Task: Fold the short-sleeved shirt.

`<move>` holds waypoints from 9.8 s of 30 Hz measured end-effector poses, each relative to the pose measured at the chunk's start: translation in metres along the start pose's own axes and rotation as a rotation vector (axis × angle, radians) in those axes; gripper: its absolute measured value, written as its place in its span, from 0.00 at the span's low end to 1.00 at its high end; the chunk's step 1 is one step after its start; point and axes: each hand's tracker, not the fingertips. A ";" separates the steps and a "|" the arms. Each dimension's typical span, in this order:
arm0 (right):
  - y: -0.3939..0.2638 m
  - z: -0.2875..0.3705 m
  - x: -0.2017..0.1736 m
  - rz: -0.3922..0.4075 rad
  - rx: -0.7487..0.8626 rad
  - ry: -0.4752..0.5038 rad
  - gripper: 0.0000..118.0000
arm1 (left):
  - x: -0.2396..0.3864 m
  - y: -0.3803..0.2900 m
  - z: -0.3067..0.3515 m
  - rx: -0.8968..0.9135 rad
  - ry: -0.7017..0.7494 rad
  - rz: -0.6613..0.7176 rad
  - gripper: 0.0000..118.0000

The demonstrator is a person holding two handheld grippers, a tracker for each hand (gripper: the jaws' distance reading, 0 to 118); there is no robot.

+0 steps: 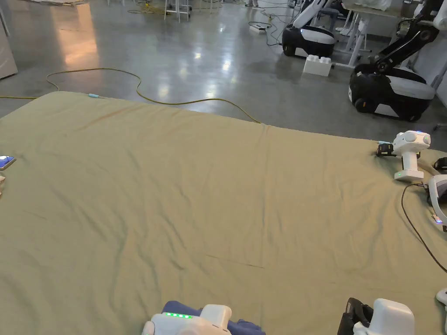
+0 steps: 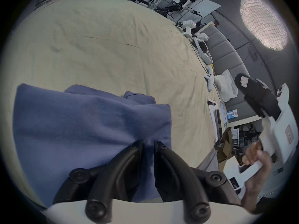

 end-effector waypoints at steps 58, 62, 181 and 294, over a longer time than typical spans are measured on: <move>-0.130 -0.017 -0.159 0.280 -0.098 0.079 0.00 | -0.108 -0.040 0.170 0.773 0.366 -0.093 0.14; -0.136 -0.023 -0.153 0.323 -0.043 0.029 0.00 | -0.139 -0.043 0.163 0.613 0.188 0.030 0.18; 0.051 -0.023 -0.038 0.036 0.176 0.002 0.00 | -0.192 0.021 0.285 0.724 0.408 0.092 0.51; 0.095 -0.016 -0.063 -0.152 0.186 -0.109 0.86 | -0.035 0.063 0.182 1.056 0.448 -0.144 0.72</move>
